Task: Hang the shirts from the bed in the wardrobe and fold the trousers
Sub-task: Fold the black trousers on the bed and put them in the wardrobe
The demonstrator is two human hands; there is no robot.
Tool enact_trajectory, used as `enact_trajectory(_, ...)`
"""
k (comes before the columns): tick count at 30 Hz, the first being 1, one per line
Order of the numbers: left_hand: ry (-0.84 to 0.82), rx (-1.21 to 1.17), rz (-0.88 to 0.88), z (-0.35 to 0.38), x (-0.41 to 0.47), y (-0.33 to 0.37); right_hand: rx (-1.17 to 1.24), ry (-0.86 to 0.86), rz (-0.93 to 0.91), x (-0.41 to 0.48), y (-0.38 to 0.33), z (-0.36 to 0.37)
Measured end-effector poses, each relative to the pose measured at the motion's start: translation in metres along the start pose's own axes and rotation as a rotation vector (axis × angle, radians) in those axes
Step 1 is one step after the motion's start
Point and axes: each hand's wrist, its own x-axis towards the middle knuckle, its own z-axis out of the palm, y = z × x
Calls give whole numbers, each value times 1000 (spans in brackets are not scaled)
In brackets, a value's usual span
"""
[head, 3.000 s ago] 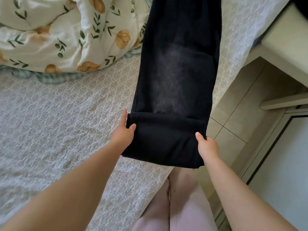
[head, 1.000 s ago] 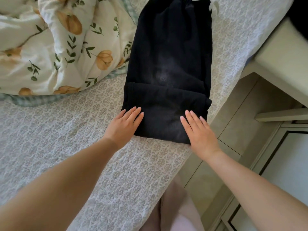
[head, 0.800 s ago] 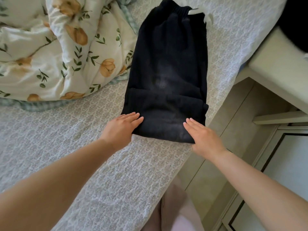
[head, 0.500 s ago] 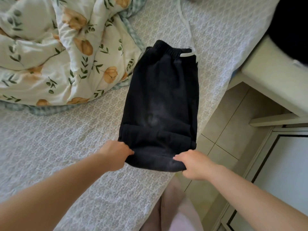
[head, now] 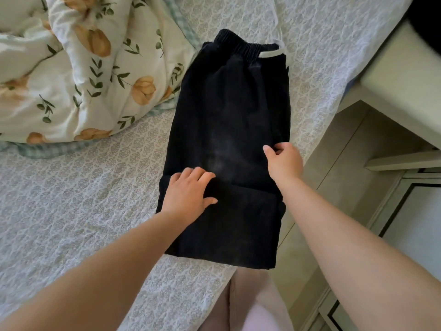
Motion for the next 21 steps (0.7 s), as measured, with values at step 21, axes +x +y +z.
enact_trajectory(21, 383, -448, -617, -33, 90, -23, 31, -28, -26, 63, -24, -26)
